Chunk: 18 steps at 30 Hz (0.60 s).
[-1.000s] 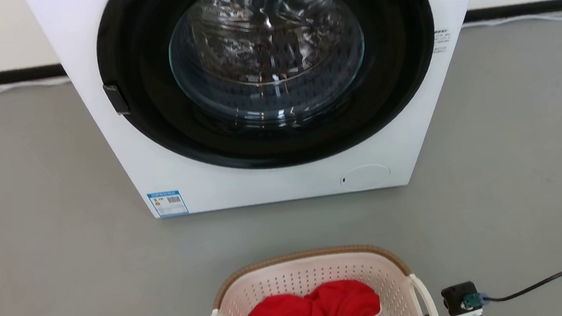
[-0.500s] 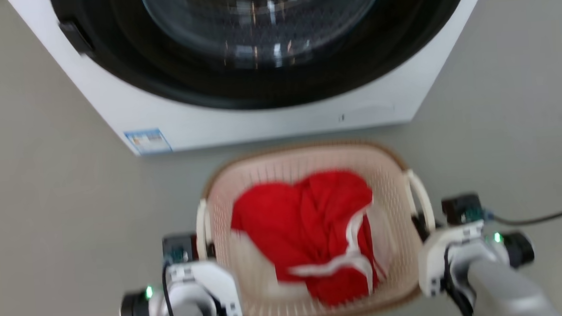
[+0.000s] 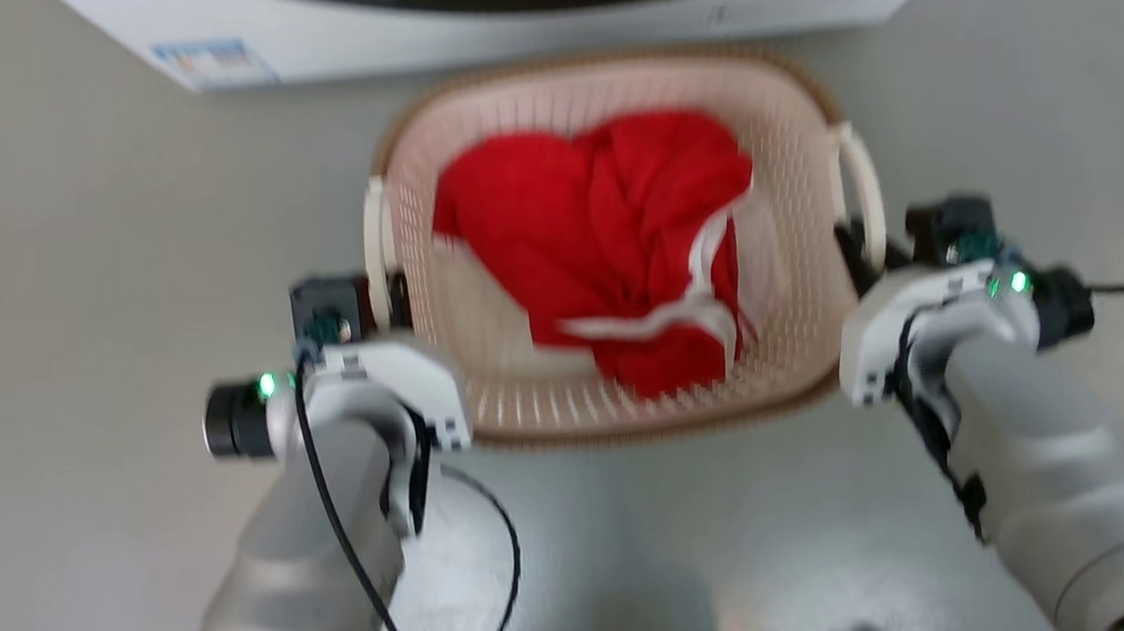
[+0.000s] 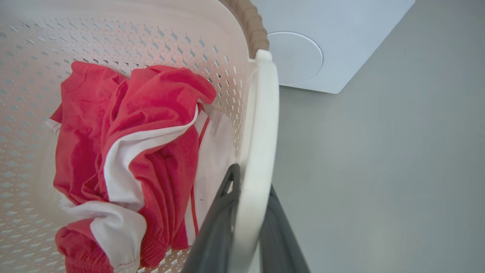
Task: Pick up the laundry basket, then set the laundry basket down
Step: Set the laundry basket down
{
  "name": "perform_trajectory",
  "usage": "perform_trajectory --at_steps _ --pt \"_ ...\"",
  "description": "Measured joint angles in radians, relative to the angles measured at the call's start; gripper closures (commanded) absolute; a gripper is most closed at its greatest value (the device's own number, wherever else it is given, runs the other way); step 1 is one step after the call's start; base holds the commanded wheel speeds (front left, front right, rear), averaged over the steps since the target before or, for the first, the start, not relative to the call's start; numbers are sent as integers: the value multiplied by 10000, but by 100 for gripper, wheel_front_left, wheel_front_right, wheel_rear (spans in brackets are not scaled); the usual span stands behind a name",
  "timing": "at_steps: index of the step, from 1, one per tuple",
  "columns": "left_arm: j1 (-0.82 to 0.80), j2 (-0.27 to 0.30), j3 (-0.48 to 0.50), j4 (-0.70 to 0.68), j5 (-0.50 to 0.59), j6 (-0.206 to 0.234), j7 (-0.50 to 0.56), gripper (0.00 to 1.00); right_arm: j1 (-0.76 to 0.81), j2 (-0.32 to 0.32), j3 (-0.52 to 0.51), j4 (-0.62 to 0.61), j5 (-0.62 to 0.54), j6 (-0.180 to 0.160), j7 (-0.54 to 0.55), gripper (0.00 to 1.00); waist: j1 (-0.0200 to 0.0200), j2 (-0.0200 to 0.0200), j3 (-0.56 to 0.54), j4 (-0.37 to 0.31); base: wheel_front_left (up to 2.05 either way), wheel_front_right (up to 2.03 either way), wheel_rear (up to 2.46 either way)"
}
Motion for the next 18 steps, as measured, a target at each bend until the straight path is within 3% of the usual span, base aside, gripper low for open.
perform_trajectory --at_steps 9,18 --pt "-833 -109 639 -157 731 -178 -2 100 -489 -36 -1214 -702 -1260 0 -52 100 0 0 1792 218 0 0 0" --pt "-850 -125 899 -430 855 -433 -6 100 -478 -44 -1490 -1183 -1592 0 -52 100 0 0 2445 346 0 0 0"
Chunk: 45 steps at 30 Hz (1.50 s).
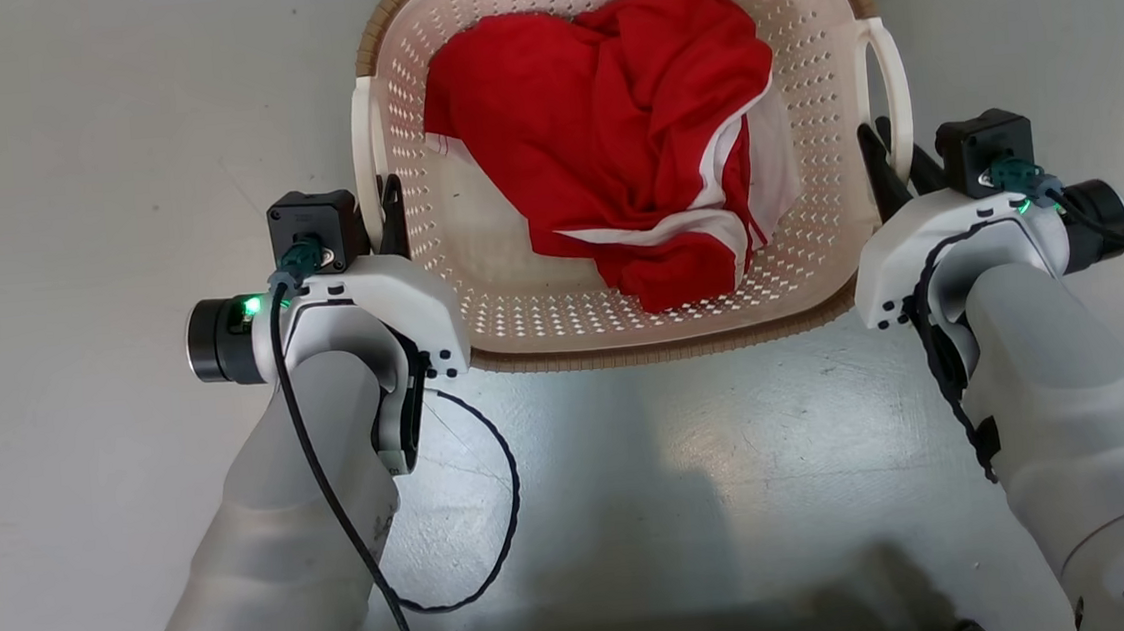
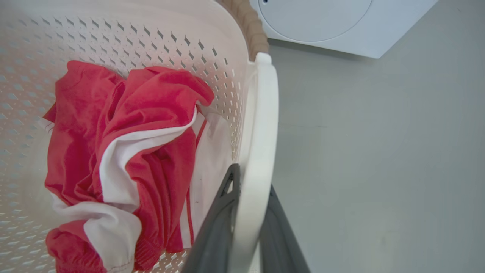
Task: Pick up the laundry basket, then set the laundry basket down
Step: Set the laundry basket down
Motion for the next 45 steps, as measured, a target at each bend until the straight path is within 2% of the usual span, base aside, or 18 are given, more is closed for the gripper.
perform_trajectory --at_steps 9,37,38,39,40,42,43,45 --pt "-96 6 96 92 347 -115 -2 100 14 -4 25 -224 56 0 19 100 0 0 180 -132 0 0 0" --pt "-427 8 309 127 508 -255 -42 100 54 -6 -79 -800 213 0 65 100 0 0 536 -198 0 0 0" --pt "-427 4 324 127 489 -253 -42 85 54 -6 -100 -819 213 0 65 100 0 0 544 -193 0 0 0" --pt "-427 0 326 138 458 -247 -46 42 55 -4 -134 -842 209 0 65 90 0 0 556 -192 0 0 0" --pt "-448 0 282 255 447 -194 -29 0 52 -4 -169 -851 203 0 75 68 0 0 567 -191 0 0 0" --pt "-463 -6 199 568 221 -150 -23 0 56 -17 -178 -869 104 0 117 56 0 0 599 -178 0 0 0" --pt "-476 -4 161 608 219 -81 -23 0 63 -15 -182 -855 104 0 134 0 0 0 611 -170 0 0 0" --pt "-545 -4 92 660 148 -65 -13 0 59 -17 -196 -861 104 0 146 0 0 0 629 -154 0 0 0"
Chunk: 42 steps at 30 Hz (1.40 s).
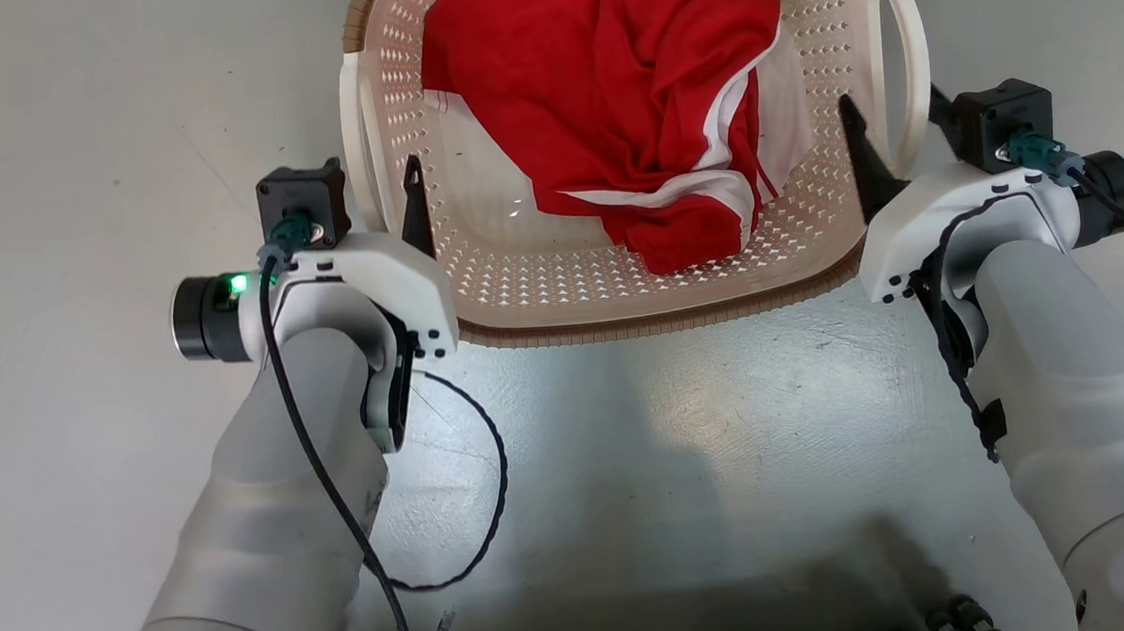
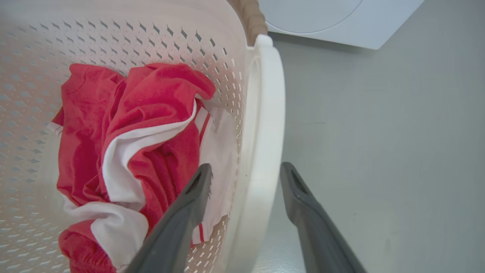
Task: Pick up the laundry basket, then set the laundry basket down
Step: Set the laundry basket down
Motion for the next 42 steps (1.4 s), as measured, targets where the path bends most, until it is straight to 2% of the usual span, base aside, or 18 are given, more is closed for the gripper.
perform_trajectory --at_steps 14,28,35,42 --pt "-263 -6 -107 140 -15 263 0 0 54 0 -102 82 40 0 -56 0 0 0 -237 4 0 0 0" --pt "567 -2 504 -355 4 161 0 0 554 6 495 77 815 0 -268 0 0 0 -1424 -195 0 0 0" --pt "1390 -4 826 -832 209 56 2 0 1416 23 476 -834 1012 0 -274 0 0 0 -2337 -302 0 0 0" --pt "2365 0 1463 -1471 407 -270 2 0 2429 46 395 -1655 1168 0 -274 0 0 0 -3296 -407 0 0 0"
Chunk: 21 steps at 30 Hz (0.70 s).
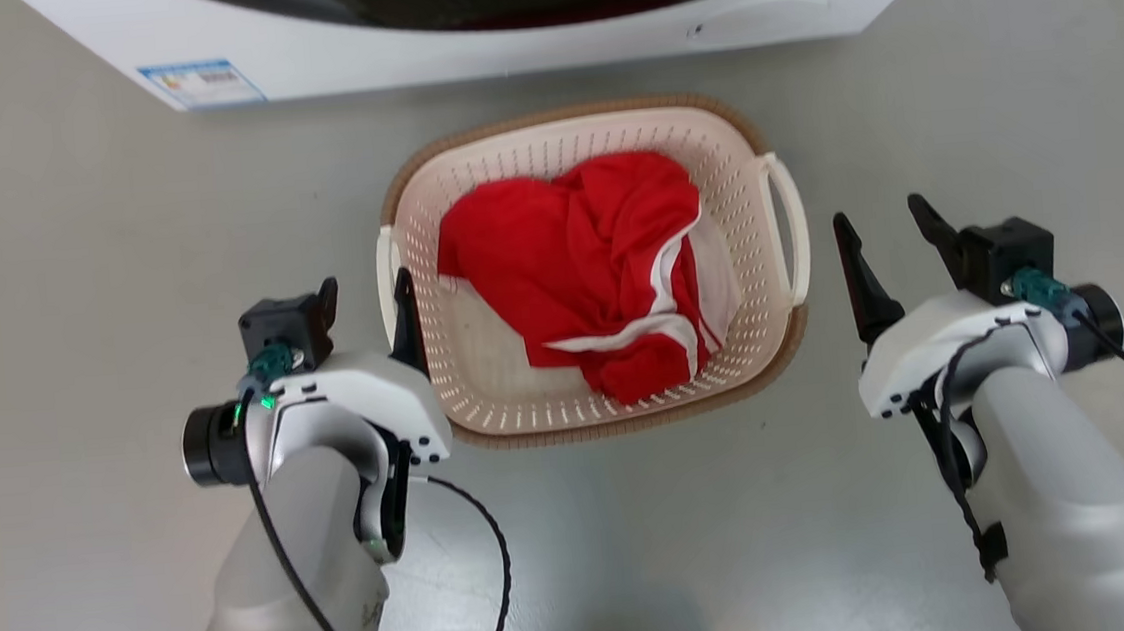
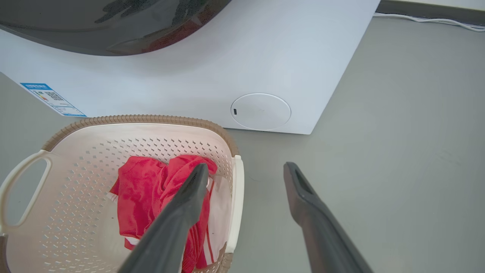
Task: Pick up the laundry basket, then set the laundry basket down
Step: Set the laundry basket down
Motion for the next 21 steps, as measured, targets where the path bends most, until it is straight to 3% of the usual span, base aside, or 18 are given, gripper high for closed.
perform_trajectory --at_steps 10,21 --pt "1436 12 663 -1166 211 -284 0 0 1207 19 -88 -1049 320 0 0 0 0 0 -1306 -96 0 0 0" --pt "3245 27 1563 -2886 -483 -286 0 0 2900 58 -56 -3030 844 0 0 0 0 0 -2834 -142 0 0 0"
